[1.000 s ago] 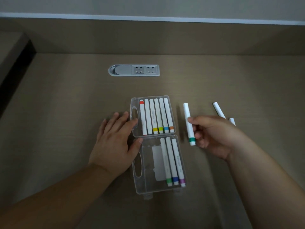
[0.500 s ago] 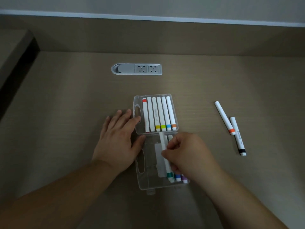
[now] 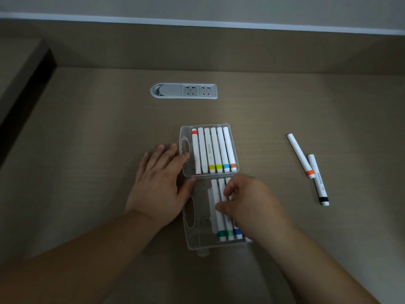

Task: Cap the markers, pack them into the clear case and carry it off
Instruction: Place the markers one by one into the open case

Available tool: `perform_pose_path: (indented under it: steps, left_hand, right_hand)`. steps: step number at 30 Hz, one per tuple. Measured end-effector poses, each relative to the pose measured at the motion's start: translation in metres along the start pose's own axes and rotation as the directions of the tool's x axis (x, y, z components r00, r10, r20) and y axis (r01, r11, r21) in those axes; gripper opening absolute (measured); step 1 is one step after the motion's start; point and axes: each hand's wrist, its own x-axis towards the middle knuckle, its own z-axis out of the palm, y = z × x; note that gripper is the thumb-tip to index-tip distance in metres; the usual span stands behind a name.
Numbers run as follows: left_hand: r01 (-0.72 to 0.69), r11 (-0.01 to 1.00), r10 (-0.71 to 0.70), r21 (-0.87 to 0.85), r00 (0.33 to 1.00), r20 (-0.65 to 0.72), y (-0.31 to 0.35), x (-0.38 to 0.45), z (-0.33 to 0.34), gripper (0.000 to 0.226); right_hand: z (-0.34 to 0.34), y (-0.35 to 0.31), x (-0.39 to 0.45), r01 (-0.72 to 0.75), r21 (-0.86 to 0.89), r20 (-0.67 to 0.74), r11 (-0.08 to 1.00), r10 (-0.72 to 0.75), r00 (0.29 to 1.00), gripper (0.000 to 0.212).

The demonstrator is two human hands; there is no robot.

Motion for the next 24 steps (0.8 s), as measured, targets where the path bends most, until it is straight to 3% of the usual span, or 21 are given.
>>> perform_pose_path:
  steps: [9, 15, 20, 22, 24]
  left_hand:
    - [0.0, 1.0, 0.0, -0.006, 1.0, 0.018, -0.001, 0.0, 0.0, 0.065]
    - [-0.008, 1.0, 0.008, 0.0, 1.0, 0.014, -0.002, 0.0, 0.0, 0.063]
    - [0.001, 1.0, -0.001, -0.009, 1.0, 0.008, -0.001, 0.0, 0.0, 0.065]
    - [0.005, 1.0, -0.005, -0.016, 1.0, 0.013, -0.001, 0.0, 0.001, 0.064]
    - [0.002, 1.0, -0.002, -0.018, 1.0, 0.015, -0.001, 0.0, 0.001, 0.064]
  right_hand:
    - [-0.015, -0.016, 0.002, -0.028, -0.185, 0.191, 0.982, 0.064, 0.979, 0.022]
    - [-0.01, -0.017, 0.004, 0.001, -0.312, 0.175, 0.95, 0.057, 0.983, 0.026]
    - [-0.01, 0.007, 0.002, 0.008, -0.065, 0.005, 0.998, -0.007, 1.0, 0.006]
    - [-0.023, 0.027, 0.009, 0.01, 0.017, -0.194, 1.0, -0.007, 0.981, 0.009]
    - [-0.046, 0.046, 0.018, 0.005, 0.002, -0.435, 1.0, -0.004, 0.901, 0.009]
